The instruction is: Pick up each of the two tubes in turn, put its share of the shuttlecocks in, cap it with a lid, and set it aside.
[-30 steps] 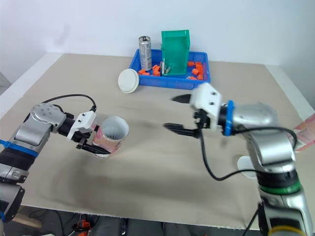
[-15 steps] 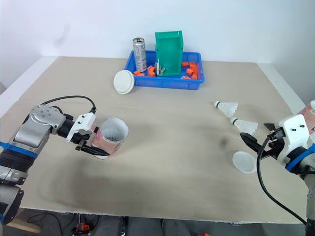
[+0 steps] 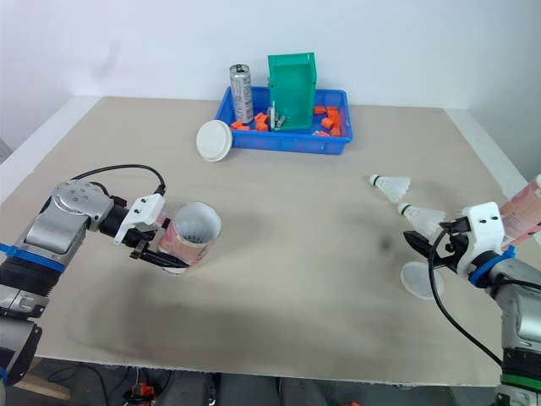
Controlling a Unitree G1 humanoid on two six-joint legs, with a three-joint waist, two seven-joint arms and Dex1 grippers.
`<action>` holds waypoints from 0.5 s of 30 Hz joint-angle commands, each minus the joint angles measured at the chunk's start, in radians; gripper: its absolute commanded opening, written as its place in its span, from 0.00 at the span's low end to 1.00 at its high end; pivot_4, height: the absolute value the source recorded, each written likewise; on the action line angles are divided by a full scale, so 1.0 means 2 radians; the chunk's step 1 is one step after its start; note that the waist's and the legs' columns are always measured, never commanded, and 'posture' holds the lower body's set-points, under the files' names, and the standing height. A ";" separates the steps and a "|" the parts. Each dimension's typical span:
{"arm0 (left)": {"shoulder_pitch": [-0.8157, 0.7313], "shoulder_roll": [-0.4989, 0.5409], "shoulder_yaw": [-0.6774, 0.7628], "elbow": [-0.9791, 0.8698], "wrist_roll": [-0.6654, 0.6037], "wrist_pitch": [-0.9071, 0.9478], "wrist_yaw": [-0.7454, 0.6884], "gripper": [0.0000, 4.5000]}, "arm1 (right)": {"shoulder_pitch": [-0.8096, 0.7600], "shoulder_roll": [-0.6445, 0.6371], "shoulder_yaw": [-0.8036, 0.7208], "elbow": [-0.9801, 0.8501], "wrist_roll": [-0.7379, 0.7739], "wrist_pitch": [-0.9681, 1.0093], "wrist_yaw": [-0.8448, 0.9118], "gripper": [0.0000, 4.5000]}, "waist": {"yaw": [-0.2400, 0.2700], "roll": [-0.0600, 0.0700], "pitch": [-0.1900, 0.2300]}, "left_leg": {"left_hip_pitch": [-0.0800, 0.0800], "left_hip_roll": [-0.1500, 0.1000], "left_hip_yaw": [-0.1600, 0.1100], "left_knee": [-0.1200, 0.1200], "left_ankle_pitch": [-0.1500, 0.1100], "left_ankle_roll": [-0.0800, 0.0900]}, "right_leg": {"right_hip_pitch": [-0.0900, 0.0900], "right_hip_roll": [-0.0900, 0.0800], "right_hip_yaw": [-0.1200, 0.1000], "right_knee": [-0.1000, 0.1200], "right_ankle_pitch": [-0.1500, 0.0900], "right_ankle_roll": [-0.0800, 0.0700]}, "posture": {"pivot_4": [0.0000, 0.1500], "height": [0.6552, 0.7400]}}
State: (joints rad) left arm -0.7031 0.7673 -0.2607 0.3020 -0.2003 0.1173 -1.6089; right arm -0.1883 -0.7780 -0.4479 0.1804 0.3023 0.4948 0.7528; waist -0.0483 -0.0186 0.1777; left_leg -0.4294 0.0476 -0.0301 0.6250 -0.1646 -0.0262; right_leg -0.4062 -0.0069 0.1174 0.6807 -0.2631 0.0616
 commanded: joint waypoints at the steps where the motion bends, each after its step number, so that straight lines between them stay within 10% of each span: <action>1: 0.002 0.003 -0.001 -0.010 0.001 0.006 -0.003 0.64 | -0.031 -0.008 -0.001 0.046 0.000 -0.025 -0.006 0.98 | 0.000 0.000 0.000 | 0.000 0.000 0.000 0.000 0.000 0.000 | 0.000 0.000 0.000 0.000 0.000 0.000 | 1.00 0.95; 5: 0.008 0.008 0.002 -0.018 -0.001 0.011 -0.003 0.64 | -0.063 -0.010 0.013 0.093 -0.006 -0.043 -0.007 0.87 | -0.001 0.000 0.000 | 0.000 0.000 0.000 0.000 0.000 0.000 | 0.000 0.000 0.000 0.000 0.000 0.001 | 1.00 0.95; 15: 0.008 0.018 -0.011 -0.024 0.001 0.008 -0.003 0.64 | -0.050 -0.018 0.007 0.069 -0.003 -0.058 -0.016 0.01 | -0.001 0.000 0.000 | 0.000 0.000 0.000 -0.001 0.000 0.000 | 0.000 0.000 0.000 0.000 0.000 0.002 | 1.00 0.95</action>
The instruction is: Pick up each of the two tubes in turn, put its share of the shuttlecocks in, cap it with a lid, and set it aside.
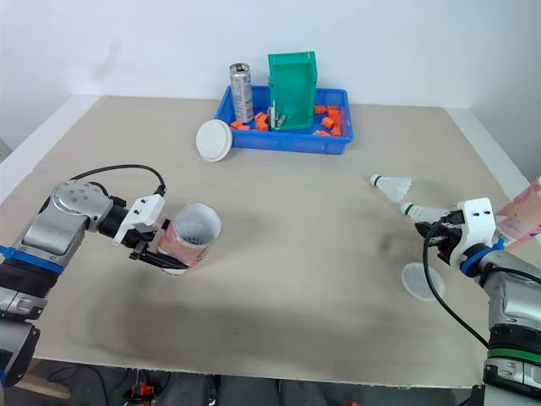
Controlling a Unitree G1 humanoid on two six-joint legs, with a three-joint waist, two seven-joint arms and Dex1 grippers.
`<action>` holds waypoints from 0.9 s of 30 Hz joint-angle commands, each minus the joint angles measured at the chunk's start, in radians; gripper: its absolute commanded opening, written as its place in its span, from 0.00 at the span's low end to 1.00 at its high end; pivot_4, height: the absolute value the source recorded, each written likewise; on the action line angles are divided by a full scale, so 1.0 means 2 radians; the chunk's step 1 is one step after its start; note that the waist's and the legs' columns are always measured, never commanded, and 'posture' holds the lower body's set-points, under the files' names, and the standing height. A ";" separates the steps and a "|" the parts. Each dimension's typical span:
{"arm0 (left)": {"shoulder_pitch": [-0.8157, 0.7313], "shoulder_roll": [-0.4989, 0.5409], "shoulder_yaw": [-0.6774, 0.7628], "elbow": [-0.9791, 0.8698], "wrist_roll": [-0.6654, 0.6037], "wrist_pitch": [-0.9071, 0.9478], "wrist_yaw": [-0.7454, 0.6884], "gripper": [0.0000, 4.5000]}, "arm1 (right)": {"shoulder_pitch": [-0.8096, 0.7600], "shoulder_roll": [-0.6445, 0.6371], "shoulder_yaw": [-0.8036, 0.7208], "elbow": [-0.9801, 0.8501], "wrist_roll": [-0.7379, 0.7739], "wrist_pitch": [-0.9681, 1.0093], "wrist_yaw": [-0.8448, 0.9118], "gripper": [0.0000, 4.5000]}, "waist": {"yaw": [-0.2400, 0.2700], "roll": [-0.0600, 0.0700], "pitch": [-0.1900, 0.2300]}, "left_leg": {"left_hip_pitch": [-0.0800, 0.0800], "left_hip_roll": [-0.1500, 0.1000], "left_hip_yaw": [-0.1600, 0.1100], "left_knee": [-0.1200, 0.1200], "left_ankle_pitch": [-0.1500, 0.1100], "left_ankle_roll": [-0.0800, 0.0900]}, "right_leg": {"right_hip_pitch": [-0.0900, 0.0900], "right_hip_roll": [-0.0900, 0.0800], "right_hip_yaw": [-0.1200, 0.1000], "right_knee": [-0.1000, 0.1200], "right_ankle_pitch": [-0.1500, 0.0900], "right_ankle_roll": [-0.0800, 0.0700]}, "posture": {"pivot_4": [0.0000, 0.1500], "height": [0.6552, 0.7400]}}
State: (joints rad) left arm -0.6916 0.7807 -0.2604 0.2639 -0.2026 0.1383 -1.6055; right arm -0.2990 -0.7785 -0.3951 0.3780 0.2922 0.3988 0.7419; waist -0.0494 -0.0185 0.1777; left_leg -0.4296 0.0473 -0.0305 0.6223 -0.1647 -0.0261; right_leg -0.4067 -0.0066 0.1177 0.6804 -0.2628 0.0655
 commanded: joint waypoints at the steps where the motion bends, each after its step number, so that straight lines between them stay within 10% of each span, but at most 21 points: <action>1: -0.001 0.011 -0.015 -0.004 0.004 -0.005 -0.004 0.64 | 0.007 -0.022 -0.022 -0.038 0.000 -0.008 -0.018 0.01 | 0.000 0.000 0.000 | 0.000 0.000 0.000 0.000 0.000 0.000 | 0.000 0.000 0.000 0.000 0.000 0.000 | 1.00 0.95; 16: -0.039 0.013 -0.052 0.028 -0.010 -0.023 -0.004 0.64 | 0.020 -0.111 0.075 -0.464 0.083 0.050 0.088 0.01 | -0.001 0.002 0.000 | 0.000 0.000 0.000 0.000 0.000 0.000 | 0.000 0.000 0.000 0.000 -0.001 -0.002 | 1.00 0.95; 27: -0.065 0.001 -0.066 0.053 -0.018 -0.028 -0.004 0.64 | -0.160 -0.061 0.256 -0.453 0.036 -0.016 0.155 0.01 | 0.002 -0.001 0.001 | -0.001 0.000 0.000 0.001 0.000 0.000 | -0.001 0.000 -0.001 0.000 -0.001 -0.002 | 1.00 0.95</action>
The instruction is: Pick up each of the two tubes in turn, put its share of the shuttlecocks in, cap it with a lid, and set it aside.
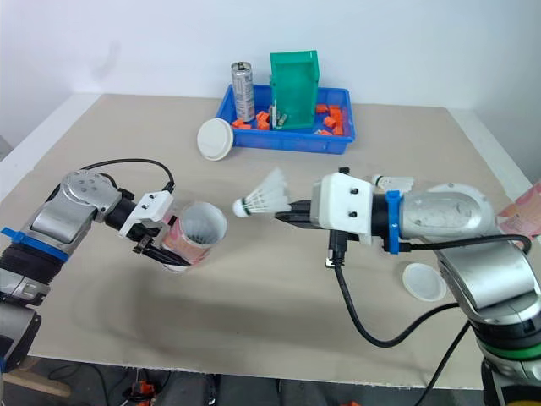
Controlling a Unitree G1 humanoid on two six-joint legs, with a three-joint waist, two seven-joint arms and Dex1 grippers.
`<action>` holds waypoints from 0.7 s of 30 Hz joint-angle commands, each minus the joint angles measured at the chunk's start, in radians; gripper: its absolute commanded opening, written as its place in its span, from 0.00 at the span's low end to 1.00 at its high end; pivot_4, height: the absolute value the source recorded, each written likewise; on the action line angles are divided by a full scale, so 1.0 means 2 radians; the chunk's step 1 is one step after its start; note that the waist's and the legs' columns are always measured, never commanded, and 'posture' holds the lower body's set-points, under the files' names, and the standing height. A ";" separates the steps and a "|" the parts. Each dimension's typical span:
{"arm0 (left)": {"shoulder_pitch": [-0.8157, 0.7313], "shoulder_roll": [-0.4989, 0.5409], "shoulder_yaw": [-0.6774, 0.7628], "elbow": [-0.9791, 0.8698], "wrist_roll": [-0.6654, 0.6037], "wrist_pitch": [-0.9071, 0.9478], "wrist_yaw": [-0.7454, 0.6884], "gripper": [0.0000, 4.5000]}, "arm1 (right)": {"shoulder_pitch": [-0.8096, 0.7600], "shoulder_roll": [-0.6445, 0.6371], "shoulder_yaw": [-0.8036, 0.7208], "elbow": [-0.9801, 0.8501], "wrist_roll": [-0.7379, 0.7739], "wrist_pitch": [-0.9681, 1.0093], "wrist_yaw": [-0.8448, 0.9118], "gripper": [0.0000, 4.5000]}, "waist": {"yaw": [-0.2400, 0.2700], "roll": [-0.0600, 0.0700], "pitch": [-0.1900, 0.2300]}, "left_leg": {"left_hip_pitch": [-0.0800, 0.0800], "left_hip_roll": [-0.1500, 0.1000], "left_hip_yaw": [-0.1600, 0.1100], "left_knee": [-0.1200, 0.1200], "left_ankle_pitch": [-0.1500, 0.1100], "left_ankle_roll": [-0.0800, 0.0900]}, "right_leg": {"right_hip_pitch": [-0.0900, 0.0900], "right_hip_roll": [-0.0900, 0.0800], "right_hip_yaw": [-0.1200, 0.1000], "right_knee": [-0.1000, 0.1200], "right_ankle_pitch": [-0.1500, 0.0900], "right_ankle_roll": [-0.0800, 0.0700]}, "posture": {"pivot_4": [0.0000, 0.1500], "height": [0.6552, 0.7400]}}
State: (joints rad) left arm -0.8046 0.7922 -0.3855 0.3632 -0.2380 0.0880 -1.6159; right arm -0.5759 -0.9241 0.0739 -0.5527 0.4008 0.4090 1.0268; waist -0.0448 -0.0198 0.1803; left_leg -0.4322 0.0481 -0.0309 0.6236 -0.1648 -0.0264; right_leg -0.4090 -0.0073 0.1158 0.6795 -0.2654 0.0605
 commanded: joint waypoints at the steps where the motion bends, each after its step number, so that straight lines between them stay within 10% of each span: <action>1: -0.009 -0.006 -0.004 0.004 0.000 -0.002 0.001 0.64 | -0.031 0.018 0.032 0.016 -0.021 -0.028 0.019 0.01 | 0.000 0.000 0.000 | 0.000 0.000 0.000 0.000 0.000 0.000 | 0.000 0.000 0.000 0.000 0.000 0.000 | 1.00 0.95; 11: -0.013 -0.017 0.002 -0.001 -0.003 0.008 0.001 0.64 | -0.100 0.080 0.111 0.068 -0.079 -0.055 0.046 0.01 | 0.000 0.000 0.000 | -0.001 0.000 0.000 0.000 0.000 0.000 | 0.000 0.000 0.000 0.000 0.000 0.000 | 1.00 0.95; 18: -0.013 -0.021 0.004 -0.004 -0.002 0.009 0.001 0.64 | -0.125 0.111 0.090 0.066 -0.047 -0.030 0.050 0.58 | 0.000 0.000 0.000 | -0.002 0.000 -0.001 0.000 0.000 0.000 | -0.001 0.000 -0.002 0.001 0.001 0.002 | 1.00 0.95; 21: -0.013 -0.023 0.005 -0.005 -0.001 0.010 0.001 0.64 | -0.120 0.108 0.055 0.054 0.002 -0.012 0.060 0.63 | 0.000 0.000 0.000 | -0.002 0.000 -0.002 0.000 0.000 0.000 | -0.001 0.000 -0.002 0.001 0.001 0.002 | 1.00 0.95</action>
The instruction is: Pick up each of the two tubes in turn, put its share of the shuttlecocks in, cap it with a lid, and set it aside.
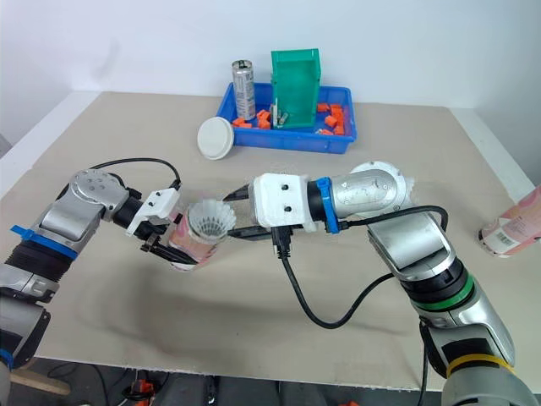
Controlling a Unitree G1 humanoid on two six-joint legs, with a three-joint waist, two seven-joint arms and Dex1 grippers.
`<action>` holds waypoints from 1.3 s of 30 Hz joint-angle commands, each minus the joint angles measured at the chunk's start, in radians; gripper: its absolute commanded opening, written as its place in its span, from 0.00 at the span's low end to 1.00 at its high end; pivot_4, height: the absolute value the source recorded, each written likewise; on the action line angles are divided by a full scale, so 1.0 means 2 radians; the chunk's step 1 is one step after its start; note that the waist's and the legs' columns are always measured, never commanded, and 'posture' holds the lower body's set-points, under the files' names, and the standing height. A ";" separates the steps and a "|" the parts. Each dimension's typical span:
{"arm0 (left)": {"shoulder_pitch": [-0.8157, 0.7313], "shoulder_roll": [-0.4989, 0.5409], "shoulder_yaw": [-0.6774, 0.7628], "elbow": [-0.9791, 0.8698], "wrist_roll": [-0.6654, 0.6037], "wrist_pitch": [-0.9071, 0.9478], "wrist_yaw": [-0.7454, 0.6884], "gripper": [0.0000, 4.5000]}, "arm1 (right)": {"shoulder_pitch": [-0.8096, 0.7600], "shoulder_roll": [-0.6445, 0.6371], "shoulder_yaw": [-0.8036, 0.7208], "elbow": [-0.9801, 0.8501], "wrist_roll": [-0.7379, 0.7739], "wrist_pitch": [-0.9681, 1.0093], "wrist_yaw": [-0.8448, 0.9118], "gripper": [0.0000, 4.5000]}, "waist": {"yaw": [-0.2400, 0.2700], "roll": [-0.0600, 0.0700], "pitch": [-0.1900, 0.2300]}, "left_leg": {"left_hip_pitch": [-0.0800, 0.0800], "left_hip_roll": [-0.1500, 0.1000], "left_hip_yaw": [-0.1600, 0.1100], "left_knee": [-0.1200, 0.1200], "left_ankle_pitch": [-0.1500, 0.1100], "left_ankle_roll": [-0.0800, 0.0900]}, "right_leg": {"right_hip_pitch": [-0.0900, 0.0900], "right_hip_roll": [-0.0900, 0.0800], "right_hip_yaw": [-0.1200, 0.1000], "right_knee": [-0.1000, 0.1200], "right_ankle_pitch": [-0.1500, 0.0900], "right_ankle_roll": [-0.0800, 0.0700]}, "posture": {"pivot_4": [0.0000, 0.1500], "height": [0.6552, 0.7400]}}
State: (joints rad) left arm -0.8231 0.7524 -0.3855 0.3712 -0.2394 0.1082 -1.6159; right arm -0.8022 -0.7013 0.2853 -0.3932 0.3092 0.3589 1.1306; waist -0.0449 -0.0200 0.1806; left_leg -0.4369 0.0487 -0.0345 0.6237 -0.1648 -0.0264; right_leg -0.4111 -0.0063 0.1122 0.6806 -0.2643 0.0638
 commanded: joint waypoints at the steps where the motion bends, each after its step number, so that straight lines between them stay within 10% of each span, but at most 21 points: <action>1: -0.004 -0.003 0.005 -0.009 0.000 0.000 0.001 0.64 | -0.002 -0.010 -0.063 -0.025 0.058 0.021 0.008 0.63 | 0.000 0.000 0.000 | 0.000 0.000 0.000 0.000 0.000 0.000 | 0.000 0.000 0.000 0.000 0.000 0.000 | 1.00 0.95; 21: 0.022 0.001 0.027 -0.030 0.005 0.012 0.001 0.64 | 0.234 -0.033 -0.285 0.219 -0.050 0.022 -0.262 0.63 | -0.001 0.000 0.000 | 0.001 0.000 0.000 0.000 0.000 0.000 | 0.001 0.000 0.000 0.000 0.000 0.000 | 1.00 0.95; 39: 0.024 0.004 0.029 -0.034 0.005 0.014 0.001 0.64 | 0.060 -0.001 -0.230 0.555 -0.095 -0.093 -0.270 0.63 | -0.004 0.000 0.000 | 0.001 0.000 0.000 0.000 0.000 0.000 | 0.001 0.000 0.001 0.000 0.001 0.000 | 1.00 0.95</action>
State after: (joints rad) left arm -0.7797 0.7495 -0.3425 0.3259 -0.2261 0.1327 -1.6145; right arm -0.6464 -0.7000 -0.1665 0.6831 0.1242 0.2128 0.5864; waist -0.0526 -0.0204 0.1801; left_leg -0.4342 0.0478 -0.0336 0.6233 -0.1647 -0.0261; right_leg -0.4090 -0.0058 0.1140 0.6807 -0.2630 0.0643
